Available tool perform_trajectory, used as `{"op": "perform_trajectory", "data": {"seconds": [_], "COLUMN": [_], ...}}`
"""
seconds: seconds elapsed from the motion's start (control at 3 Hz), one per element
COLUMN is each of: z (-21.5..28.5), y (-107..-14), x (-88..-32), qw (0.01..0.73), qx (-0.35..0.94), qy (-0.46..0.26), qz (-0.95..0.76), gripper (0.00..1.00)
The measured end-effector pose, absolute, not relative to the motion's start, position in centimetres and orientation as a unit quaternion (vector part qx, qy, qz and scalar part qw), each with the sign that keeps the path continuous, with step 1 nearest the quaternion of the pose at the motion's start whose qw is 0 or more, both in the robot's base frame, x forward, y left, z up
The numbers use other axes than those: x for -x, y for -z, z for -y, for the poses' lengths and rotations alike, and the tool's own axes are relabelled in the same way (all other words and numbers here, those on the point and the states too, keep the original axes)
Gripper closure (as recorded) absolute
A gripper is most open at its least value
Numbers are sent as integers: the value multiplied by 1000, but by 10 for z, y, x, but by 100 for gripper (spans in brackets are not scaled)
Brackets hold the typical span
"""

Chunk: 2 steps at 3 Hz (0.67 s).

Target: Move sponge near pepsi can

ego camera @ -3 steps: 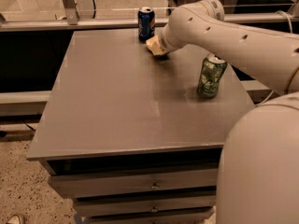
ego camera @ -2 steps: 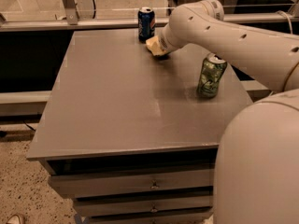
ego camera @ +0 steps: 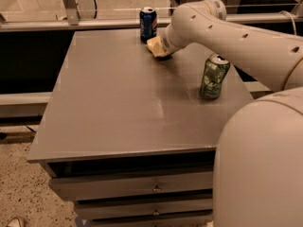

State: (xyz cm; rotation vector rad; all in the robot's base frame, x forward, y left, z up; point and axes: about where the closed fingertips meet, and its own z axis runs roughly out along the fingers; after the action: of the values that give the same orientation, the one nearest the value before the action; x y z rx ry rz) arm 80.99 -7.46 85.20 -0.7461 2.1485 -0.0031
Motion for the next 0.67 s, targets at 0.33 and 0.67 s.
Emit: {"op": "perform_trajectory", "data": {"seconds": [0.33,0.67], "z": [72,74], "y": [-850,-857], "x": [-812,-812], "qw": [419,427], "qx": [299,298], "qy": [-2,-1], "qz": [-857,-854], "gripper": [12,0]}}
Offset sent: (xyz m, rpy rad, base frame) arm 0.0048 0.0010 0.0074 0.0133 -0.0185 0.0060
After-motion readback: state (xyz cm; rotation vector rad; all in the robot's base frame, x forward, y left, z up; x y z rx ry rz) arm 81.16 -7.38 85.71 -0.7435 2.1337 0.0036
